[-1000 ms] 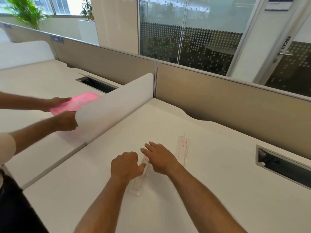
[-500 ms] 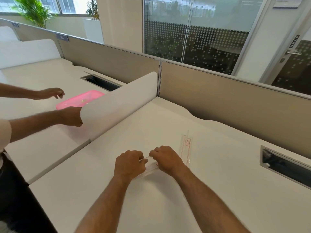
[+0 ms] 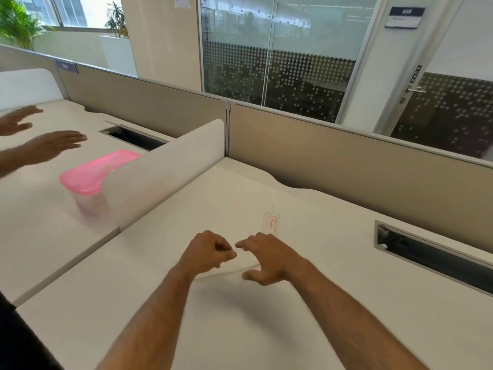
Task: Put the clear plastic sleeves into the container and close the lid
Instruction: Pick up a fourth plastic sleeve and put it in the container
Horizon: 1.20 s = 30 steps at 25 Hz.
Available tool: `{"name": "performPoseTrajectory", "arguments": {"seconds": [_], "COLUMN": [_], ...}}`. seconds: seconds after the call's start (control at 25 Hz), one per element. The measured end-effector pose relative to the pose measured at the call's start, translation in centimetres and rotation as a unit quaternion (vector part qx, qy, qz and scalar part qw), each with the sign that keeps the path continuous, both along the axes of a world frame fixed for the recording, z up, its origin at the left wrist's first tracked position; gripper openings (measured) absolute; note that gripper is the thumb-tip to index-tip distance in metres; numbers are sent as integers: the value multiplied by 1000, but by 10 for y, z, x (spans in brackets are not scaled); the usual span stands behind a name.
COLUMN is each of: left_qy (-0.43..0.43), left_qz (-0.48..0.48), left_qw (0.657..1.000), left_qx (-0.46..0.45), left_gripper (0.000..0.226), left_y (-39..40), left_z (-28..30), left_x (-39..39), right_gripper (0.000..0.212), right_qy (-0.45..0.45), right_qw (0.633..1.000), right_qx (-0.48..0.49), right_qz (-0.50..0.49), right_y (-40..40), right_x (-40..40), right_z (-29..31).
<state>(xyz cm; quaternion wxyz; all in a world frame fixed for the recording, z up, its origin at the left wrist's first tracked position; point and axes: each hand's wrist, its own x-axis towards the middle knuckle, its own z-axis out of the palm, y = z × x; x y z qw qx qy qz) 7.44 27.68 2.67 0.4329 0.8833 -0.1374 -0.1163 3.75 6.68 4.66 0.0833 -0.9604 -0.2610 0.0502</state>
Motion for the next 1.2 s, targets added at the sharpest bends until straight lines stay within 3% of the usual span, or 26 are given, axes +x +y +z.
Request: {"name": "performPoseTrajectory", "arguments": {"seconds": [0.08, 0.2, 0.32, 0.4, 0.56, 0.76, 0.88, 1.04, 1.2], "left_qy": [44, 141, 187, 189, 176, 159, 133, 87, 46], "left_qz": [-41, -62, -17, 21, 38, -34, -88, -117, -148], "left_qw": [998, 987, 979, 974, 969, 966, 965, 973, 978], "left_qx": [-12, -38, -77, -125, -172, -199, -209, -176, -138], "left_gripper": [8, 36, 65, 72, 70, 61, 53, 55, 56], "left_y": [-11, -25, -35, -45, -81, -130, -150, -167, -177], "left_z": [4, 12, 18, 19, 15, 7, 5, 3, 2], "left_x": [-4, -9, -14, -19, -41, -74, -85, -91, -93], "right_gripper": [71, 70, 70, 69, 58, 40, 32, 37, 61], "right_qy": [22, 47, 84, 109, 143, 176, 170, 167, 162], "right_qw": [999, 996, 980, 953, 850, 658, 569, 511, 474], "right_qx": [20, 25, 82, 170, 377, 625, 711, 749, 757], "right_qz": [-30, -78, -159, -226, -339, -381, -376, -388, -419], "right_y": [-12, -36, -64, -78, -95, -102, -104, -112, -122], "right_x": [-9, -27, -48, -62, -87, -113, -124, -138, -148], "right_z": [1, -3, -9, -12, -20, -26, -27, -26, -29]}}
